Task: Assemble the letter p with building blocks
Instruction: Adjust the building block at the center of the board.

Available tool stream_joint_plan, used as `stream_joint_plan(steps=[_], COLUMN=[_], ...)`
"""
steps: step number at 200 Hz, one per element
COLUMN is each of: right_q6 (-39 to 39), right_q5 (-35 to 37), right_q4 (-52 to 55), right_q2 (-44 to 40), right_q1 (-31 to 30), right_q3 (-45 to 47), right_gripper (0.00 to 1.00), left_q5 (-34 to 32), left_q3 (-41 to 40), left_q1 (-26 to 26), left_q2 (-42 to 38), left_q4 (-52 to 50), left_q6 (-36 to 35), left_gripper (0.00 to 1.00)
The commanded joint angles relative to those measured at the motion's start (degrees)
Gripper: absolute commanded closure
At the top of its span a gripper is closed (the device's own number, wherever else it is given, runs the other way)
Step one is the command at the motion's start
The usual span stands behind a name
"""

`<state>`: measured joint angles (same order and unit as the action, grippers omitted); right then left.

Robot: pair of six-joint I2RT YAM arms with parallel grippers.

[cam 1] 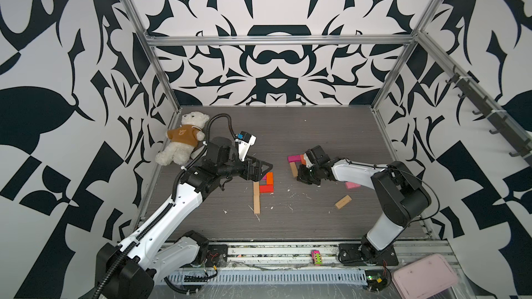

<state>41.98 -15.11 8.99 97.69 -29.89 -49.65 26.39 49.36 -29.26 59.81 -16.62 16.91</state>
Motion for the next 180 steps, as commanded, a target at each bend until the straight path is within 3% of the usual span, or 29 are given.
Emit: stream_joint_plan(steps=[1, 130, 180], right_q6=[0.42, 1.03, 0.07], right_q5=[0.79, -0.44, -2.08], right_q4=[0.89, 0.23, 6.14], right_q2=[1.19, 1.56, -6.89], right_q1=[-0.30, -0.40, 0.09], right_q3=[-0.67, -0.65, -4.24], right_gripper=[1.00, 1.00, 1.00], left_q5=[1.07, 1.58, 1.63], left_q3=[1.22, 1.26, 1.17], left_q1=[0.16, 0.21, 0.23], left_q2=[0.13, 0.48, 0.11], left_q4=[-0.88, -0.77, -0.77], left_q6=[-0.03, 0.21, 0.40], left_gripper=[0.01, 0.01, 0.01])
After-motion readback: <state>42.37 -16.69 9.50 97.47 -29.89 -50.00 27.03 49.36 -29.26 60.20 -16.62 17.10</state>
